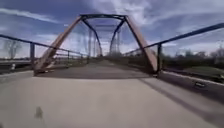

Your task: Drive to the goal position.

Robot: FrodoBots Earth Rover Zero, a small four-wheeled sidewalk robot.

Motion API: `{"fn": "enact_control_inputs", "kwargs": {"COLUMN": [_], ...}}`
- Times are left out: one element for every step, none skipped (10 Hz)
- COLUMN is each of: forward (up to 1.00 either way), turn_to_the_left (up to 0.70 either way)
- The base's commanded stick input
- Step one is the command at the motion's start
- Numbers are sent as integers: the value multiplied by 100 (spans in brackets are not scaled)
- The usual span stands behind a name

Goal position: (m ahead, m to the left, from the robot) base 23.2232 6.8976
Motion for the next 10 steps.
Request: {"fn": "enact_control_inputs", "kwargs": {"forward": [100, 100, 100, 100, 100, 100, 100, 100, 100, 100], "turn_to_the_left": [41, 41, 1, 1, 1, 1, 1, 1, 1, 1]}}
